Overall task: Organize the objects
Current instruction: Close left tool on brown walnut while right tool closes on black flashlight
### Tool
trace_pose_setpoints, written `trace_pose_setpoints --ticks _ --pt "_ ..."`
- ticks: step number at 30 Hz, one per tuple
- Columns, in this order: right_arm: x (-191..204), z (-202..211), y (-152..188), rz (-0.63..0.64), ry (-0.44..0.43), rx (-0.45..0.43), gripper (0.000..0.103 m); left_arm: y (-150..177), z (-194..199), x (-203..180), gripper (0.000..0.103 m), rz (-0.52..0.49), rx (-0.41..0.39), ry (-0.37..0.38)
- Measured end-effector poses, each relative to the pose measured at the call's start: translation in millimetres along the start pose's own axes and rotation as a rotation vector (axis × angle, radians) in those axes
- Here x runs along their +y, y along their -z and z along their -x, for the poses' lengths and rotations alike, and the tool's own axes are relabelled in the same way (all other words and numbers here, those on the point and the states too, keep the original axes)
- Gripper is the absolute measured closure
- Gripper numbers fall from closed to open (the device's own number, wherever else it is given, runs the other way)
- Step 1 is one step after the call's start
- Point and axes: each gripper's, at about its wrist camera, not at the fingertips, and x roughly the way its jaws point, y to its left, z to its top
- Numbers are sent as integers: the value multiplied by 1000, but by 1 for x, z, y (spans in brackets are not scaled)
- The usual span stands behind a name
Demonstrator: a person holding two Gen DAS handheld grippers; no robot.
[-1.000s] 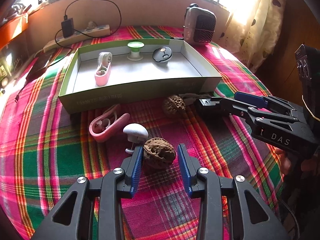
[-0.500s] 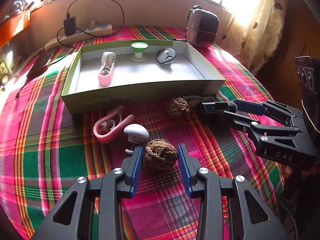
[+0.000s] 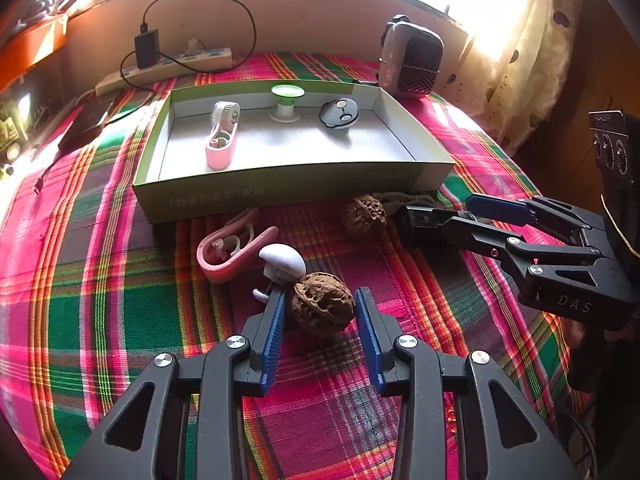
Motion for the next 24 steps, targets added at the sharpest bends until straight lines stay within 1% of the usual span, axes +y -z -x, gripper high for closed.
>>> trace_pose_setpoints --ticks 2,5,9,13,19,20,24 --pt "-1 -4 -3 3 1 2 51 0 0 0 70 0 0 1" --pt "0 -9 -6 2 -26 16 51 1 1 2 70 5 1 5" --pt "2 -9 -3 19 -38 30 51 1 1 2 70 5 0 5" --pt "5 -5 3 19 -100 37 51 1 2 2 70 5 1 7" --pt "19 1 11 64 -173 47 51 0 2 3 70 6 1 6" --pt "21 0 12 69 -170 49 51 1 2 3 70 7 1 7" --pt "26 -7 11 77 -91 57 51 1 2 4 70 7 1 3"
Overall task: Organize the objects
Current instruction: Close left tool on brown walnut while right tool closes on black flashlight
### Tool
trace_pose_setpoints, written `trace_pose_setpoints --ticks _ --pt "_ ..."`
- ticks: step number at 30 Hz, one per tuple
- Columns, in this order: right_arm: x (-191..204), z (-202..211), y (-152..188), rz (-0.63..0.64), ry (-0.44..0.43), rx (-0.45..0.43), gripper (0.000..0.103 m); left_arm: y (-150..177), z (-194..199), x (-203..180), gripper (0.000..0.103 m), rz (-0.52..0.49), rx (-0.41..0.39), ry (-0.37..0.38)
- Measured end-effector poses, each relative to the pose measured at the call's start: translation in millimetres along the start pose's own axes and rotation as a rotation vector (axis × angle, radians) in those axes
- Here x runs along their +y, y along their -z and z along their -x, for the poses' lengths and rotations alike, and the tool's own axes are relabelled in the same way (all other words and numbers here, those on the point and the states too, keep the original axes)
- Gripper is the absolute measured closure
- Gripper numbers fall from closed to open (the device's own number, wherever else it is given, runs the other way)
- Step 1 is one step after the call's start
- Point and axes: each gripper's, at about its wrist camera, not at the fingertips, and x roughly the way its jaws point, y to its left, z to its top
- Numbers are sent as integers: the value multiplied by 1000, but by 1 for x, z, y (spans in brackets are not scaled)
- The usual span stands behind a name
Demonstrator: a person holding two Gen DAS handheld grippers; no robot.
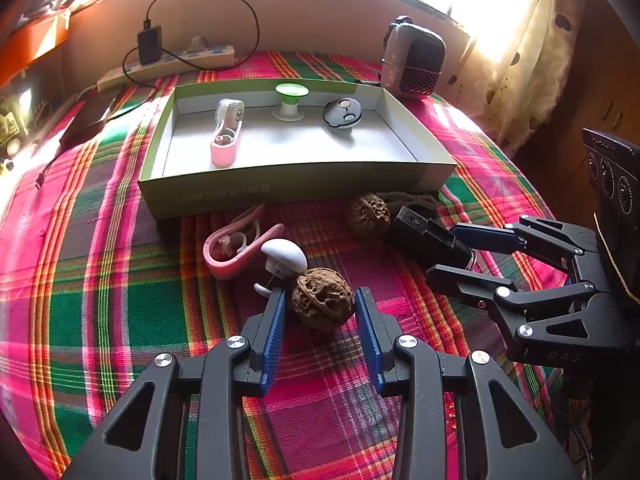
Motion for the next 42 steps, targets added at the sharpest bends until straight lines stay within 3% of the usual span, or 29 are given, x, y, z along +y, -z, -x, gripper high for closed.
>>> trace_pose_setpoints --ticks 10,31,35,39,42 --pt "13 -12 -4 62 105 16 51 -1 -2 -1 70 -5 -5 -13" --pt "14 -14 -6 35 127 13 51 -3 -4 -3 71 -16 -20 -35" --pt "15 -13 -6 38 127 11 58 -2 -3 -3 73 -21 -23 -45" --pt "17 -12 -5 49 125 7 72 -1 -3 -3 73 -25 -25 -51" --pt "19 -12 -4 56 126 7 74 0 -3 -4 73 -24 -26 -53"
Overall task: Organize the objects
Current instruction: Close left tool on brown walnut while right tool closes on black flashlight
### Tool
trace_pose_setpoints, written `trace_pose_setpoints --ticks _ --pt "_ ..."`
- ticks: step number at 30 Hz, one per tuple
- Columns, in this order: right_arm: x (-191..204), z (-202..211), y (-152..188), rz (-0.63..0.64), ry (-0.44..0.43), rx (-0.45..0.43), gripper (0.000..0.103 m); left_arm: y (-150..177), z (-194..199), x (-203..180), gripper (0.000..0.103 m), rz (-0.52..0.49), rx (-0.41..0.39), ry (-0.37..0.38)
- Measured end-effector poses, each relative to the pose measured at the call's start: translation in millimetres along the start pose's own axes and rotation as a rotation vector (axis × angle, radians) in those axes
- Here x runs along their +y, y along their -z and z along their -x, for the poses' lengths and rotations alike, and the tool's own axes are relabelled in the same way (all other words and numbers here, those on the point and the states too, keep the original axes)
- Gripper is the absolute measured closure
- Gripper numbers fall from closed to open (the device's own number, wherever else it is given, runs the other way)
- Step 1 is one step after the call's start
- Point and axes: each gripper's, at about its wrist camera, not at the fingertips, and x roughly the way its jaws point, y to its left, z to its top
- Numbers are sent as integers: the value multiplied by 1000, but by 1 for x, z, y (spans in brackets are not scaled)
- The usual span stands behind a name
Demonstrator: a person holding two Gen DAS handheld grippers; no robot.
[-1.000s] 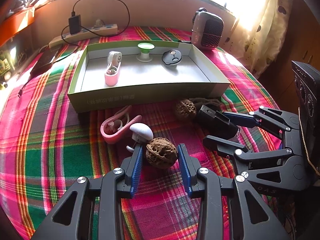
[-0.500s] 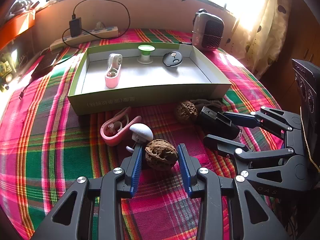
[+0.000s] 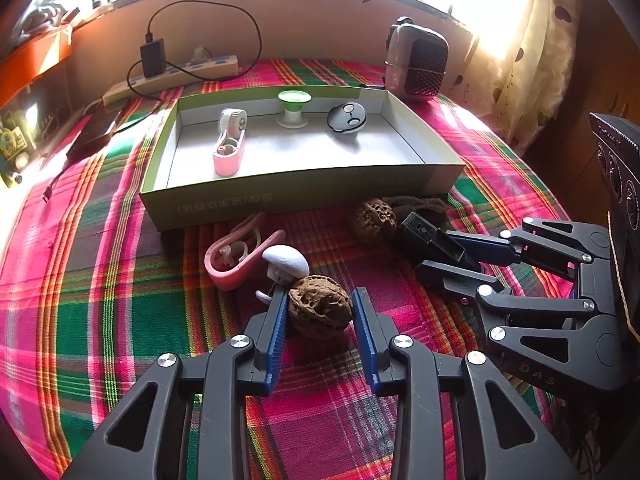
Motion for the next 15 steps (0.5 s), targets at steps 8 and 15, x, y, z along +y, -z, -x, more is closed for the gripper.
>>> trace_pose_setpoints --ticks 8,15 --pt "1 0 0 1 1 0 74 0 0 0 73 0 0 0" --pt "1 1 2 -6 -8 -1 74 1 1 0 74 -4 -2 -6"
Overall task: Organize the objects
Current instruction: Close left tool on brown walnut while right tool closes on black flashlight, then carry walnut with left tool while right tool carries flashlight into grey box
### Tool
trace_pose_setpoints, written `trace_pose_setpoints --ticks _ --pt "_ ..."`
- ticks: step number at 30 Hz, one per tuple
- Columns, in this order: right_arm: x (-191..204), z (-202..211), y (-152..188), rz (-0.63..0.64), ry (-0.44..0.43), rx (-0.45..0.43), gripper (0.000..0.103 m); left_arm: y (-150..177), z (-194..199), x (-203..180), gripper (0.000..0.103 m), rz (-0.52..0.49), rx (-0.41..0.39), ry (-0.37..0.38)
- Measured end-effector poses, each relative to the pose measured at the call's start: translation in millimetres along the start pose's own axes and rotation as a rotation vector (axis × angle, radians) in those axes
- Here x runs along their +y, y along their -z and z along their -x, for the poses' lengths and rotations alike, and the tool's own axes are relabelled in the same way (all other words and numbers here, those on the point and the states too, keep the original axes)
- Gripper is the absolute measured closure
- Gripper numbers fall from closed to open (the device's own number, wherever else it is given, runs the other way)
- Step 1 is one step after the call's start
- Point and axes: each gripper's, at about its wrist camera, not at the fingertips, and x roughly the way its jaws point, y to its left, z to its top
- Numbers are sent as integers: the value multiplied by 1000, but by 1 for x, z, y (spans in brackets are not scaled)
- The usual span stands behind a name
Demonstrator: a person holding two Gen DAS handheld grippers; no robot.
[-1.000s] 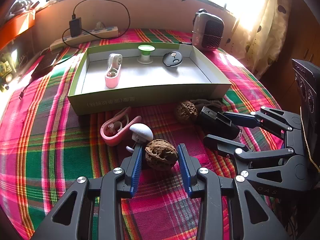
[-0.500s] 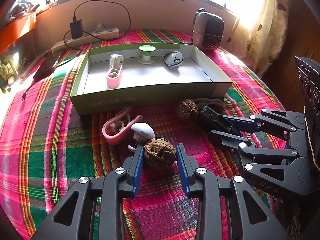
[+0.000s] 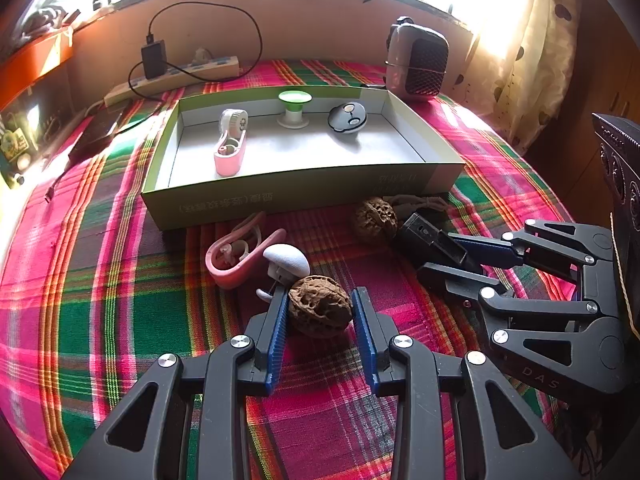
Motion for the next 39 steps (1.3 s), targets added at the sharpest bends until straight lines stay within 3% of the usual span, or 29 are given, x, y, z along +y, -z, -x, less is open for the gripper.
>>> trace_pose_setpoints --ticks 16,39 --pt "0 12 11 -71 -41 -14 74 8 7 -4 74 -6 1 -1" --pt "-3 37 10 -164 -65 -74 74 4 37 -4 74 -7 -72 -10"
